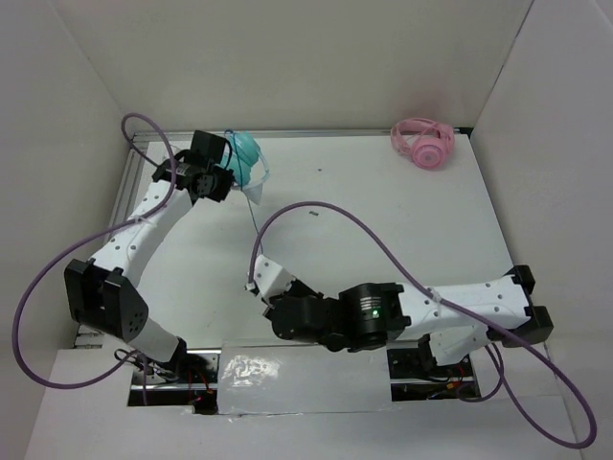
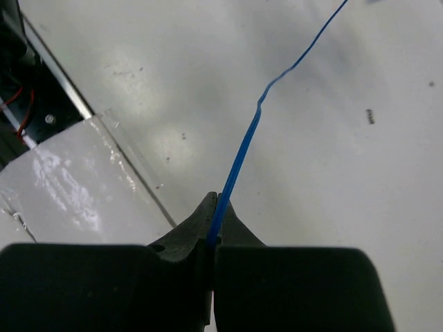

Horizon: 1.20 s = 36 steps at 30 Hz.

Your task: Wrap the headphones

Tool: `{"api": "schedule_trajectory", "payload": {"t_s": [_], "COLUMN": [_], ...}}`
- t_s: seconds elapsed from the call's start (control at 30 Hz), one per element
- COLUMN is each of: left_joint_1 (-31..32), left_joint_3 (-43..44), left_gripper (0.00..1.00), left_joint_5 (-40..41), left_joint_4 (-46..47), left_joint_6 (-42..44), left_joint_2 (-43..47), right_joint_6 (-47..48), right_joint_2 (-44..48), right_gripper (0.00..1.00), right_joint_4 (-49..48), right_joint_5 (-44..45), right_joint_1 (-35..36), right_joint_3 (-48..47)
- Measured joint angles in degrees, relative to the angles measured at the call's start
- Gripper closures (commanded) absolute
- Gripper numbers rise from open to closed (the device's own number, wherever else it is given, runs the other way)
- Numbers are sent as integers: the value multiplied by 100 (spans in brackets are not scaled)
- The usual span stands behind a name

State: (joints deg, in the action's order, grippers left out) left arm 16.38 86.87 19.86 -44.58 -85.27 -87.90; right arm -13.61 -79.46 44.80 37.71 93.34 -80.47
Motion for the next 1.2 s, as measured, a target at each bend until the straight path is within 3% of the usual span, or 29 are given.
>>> {"api": "schedule_trajectory", "payload": {"t_s": [0.23,0.4,0.63,0.97,1.2], "left_joint_1": [455,734,942,728,861], "left_joint_3": [-1561,-2586,-2291,-1392,-1357], "left_gripper": [100,100,100,100,100], "left_joint_5": [55,-59,-70,-328,-356], "left_joint_4": [669,1141,789,822,868], "left_joint_6": [442,881,479,435,400], "left_joint_2": [363,1073,1104,1012,1012], "right_joint_6": [960,1821,2197,1755,2107], "right_joint_2": [732,1298,1300,1305,713], "right_gripper": [100,100,100,100,100], "right_joint_4": [-125,-487,-713,-662,-782], "right_joint_5": [776,684,131,-758,-1687], "right_joint_1": [-382,-940,-1099,-1102,-1099], "right_joint_3": [-597,-885,-979,463,157]}}
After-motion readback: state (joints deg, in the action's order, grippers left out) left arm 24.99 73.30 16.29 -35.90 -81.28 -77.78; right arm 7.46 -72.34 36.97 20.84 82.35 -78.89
